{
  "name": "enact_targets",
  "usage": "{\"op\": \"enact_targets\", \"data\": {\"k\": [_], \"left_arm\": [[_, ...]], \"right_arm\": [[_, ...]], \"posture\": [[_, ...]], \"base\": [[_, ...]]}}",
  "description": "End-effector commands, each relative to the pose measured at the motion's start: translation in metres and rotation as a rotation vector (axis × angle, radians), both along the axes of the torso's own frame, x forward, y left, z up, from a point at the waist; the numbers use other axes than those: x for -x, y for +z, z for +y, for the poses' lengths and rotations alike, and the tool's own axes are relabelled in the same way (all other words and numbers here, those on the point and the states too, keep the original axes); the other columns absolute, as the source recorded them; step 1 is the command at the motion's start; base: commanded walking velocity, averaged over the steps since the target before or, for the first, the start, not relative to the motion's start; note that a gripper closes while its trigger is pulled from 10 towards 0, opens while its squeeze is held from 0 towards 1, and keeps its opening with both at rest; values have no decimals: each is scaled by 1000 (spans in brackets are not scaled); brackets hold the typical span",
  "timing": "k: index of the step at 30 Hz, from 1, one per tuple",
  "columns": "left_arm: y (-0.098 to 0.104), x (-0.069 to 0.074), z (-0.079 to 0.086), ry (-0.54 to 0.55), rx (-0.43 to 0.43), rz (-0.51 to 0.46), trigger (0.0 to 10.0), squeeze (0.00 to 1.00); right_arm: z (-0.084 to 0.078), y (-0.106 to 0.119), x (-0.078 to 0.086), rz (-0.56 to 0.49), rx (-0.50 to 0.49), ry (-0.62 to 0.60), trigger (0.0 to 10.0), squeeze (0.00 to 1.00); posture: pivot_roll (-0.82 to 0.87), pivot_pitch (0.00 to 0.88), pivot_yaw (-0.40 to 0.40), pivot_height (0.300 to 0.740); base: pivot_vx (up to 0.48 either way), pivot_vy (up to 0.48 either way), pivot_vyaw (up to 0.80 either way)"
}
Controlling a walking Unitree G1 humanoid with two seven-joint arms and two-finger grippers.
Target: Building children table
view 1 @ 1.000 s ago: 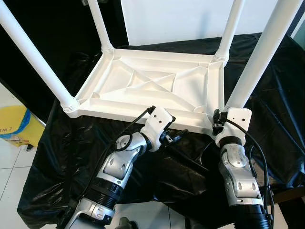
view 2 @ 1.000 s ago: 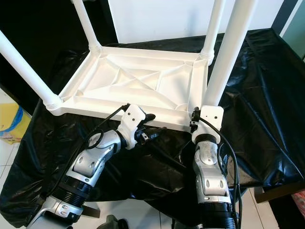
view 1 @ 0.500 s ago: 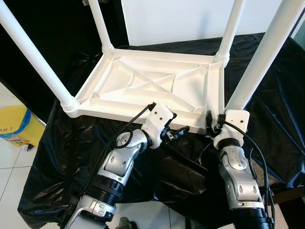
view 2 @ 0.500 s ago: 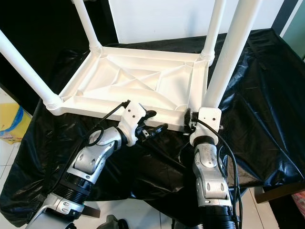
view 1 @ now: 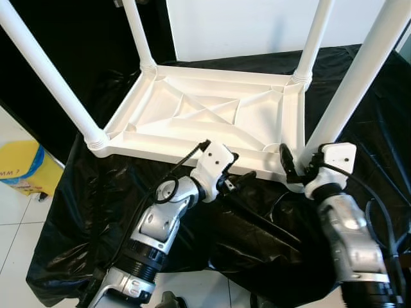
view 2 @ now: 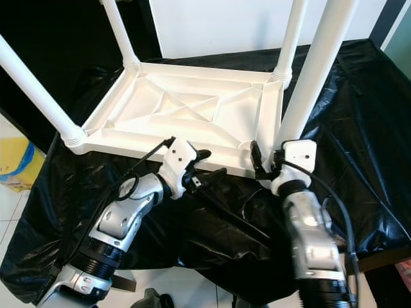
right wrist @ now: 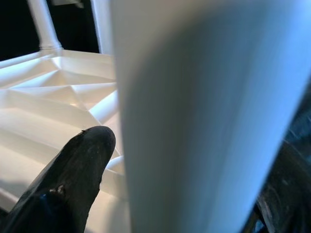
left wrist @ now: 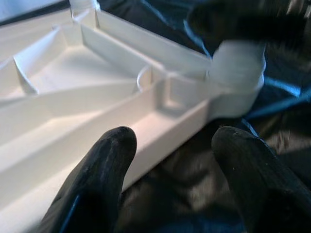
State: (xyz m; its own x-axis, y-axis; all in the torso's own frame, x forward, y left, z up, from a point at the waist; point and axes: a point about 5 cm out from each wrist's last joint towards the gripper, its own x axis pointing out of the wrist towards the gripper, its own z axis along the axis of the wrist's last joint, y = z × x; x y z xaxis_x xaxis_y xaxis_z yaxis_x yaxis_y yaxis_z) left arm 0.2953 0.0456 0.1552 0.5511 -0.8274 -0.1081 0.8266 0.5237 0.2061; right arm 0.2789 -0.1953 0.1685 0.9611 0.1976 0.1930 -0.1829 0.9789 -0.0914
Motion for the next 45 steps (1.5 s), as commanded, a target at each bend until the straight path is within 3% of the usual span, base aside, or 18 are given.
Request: {"op": "enact_targets", "data": {"k": [1,4,5,13,14,16,17,29,30,40,45], "left_arm": [[0,3,-1,-16,-7,3,10000,0],[1,5,-3,-26,-9,-5,10000,0],[2,9,-4,-35,-12,-11,10000,0],[1,15,-7,-49,-19,-15,10000,0],[2,16,-8,-51,-19,-16,10000,0],[3,16,-8,-50,-17,-18,10000,0],[3,16,-8,-46,-16,-20,10000,0],[3,16,-2,-32,-26,-19,10000,0],[2,15,-2,-34,-27,-17,10000,0],[-1,11,-4,-34,-29,-10,10000,0],[1,5,-2,-11,-11,-4,10000,0]], "right_arm": [[1,-5,-1,27,-5,47,10000,0],[-2,-7,-4,47,34,129,10000,0],[-5,-10,-10,71,74,208,10000,0],[-11,-9,-29,103,144,342,10000,0],[-12,-9,-33,107,154,354,5725,0],[-14,-9,-36,118,155,361,5725,0],[-15,-10,-38,125,155,368,0,0],[-22,-27,-28,171,157,364,0,0],[-24,-30,-26,178,155,358,9882,0],[-26,-40,-13,191,146,264,10000,0],[-31,-43,-12,209,171,106,10000,0]], "posture": [[-138,112,44,740],[-118,107,37,740],[-96,97,26,740],[-66,75,19,740],[-59,72,15,740],[-57,72,13,740],[-52,69,12,740],[-65,68,24,740],[-77,71,28,740],[-127,85,38,740],[-158,101,49,740]], "base": [[0,0,0],[0,0,0],[0,0,0],[0,0,0],[0,0,0],[0,0,0],[0,0,0],[0,0,0],[0,0,0],[0,0,0],[0,0,0]]}}
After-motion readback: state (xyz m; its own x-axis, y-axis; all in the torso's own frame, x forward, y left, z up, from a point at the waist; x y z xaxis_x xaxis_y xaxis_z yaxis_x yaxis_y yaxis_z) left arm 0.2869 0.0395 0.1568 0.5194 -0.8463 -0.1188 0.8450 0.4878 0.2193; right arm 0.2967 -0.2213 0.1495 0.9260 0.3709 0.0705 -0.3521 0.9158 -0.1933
